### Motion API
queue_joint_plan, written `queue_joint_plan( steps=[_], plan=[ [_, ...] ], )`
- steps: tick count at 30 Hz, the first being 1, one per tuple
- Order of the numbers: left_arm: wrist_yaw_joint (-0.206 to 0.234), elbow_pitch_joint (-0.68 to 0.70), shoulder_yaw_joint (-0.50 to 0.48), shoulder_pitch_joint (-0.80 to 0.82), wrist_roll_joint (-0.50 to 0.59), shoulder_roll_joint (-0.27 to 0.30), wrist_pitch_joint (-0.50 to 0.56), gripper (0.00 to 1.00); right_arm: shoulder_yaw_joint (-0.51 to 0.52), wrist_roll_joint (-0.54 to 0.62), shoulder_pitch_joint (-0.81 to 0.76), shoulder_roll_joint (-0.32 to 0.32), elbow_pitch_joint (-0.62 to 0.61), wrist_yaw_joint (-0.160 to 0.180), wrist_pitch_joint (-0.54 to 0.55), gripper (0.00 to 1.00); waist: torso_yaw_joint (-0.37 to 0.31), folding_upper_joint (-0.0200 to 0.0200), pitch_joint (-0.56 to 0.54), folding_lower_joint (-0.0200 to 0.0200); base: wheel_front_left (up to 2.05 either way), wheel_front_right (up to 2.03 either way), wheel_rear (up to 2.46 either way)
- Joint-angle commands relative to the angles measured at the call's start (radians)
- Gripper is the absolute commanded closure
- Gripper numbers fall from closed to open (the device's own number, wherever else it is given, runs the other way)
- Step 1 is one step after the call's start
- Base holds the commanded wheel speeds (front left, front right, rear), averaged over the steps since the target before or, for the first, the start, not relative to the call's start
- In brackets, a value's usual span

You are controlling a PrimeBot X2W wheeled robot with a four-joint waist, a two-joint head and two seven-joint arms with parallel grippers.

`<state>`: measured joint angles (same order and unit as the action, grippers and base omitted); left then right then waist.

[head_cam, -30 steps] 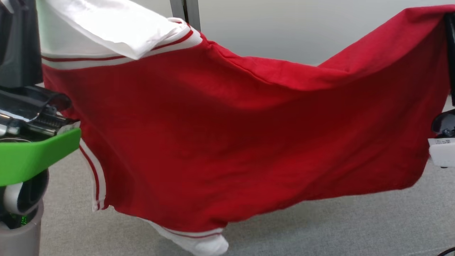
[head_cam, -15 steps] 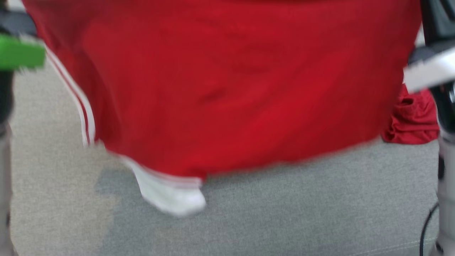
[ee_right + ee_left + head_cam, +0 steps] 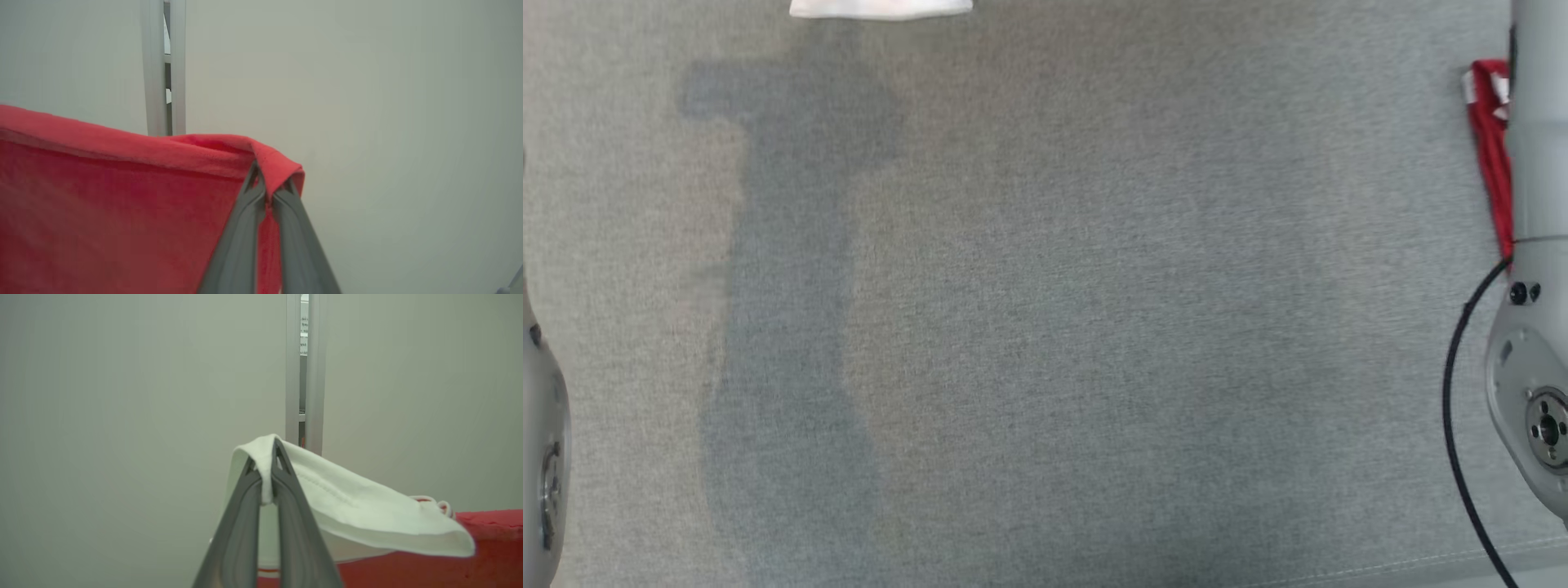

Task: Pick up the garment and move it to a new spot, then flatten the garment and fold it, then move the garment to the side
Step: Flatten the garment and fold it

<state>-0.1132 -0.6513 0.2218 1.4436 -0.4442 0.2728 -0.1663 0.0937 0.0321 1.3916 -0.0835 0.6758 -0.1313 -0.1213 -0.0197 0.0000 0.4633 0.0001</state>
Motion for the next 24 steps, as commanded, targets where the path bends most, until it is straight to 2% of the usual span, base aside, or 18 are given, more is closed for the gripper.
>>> queue_joint_plan(
  steps=[1, 7, 12, 20, 21, 24],
  plan=[
    [-0.001, -0.032, -0.004, 0.019, -0.003, 0.000, -0.024, 1.00, 0.004, 0.014, 0.013, 0.007, 0.041, 0.001, -0.023, 1.00, 0.044, 0.0000, 0.084, -0.0001, 0.00, 0.00, 0.00],
    [-0.013, -0.128, -0.010, -0.037, -0.037, -0.005, -0.085, 1.00, -0.007, 0.055, -0.006, 0.022, 0.205, 0.001, -0.111, 1.00, 0.054, 0.0000, 0.134, -0.0001, 0.00, 0.00, 0.00],
    [-0.019, -0.036, 0.022, -0.179, -0.105, 0.022, -0.101, 1.00, -0.044, 0.037, -0.069, 0.026, 0.274, 0.001, -0.141, 1.00, 0.049, 0.0000, 0.149, -0.0001, 0.00, 0.00, 0.00],
    [-0.019, 0.226, -0.003, -0.459, -0.201, 0.054, -0.098, 1.00, -0.085, -0.067, -0.209, 0.017, 0.178, 0.001, -0.144, 1.00, 0.028, 0.0000, 0.100, -0.0001, 0.00, 0.00, 0.00],
    [-0.019, 0.316, -0.027, -0.611, -0.226, 0.049, -0.099, 1.00, -0.105, -0.129, -0.304, 0.007, 0.130, 0.001, -0.145, 1.00, 0.017, 0.0000, 0.046, -0.0001, 0.00, 0.00, 0.00],
    [-0.019, 0.384, -0.052, -0.743, -0.249, 0.038, -0.099, 1.00, -0.119, -0.177, -0.389, -0.002, 0.108, 0.001, -0.144, 1.00, 0.012, 0.0000, -0.005, -0.0001, 0.00, 0.00, 0.00]
  ],
)
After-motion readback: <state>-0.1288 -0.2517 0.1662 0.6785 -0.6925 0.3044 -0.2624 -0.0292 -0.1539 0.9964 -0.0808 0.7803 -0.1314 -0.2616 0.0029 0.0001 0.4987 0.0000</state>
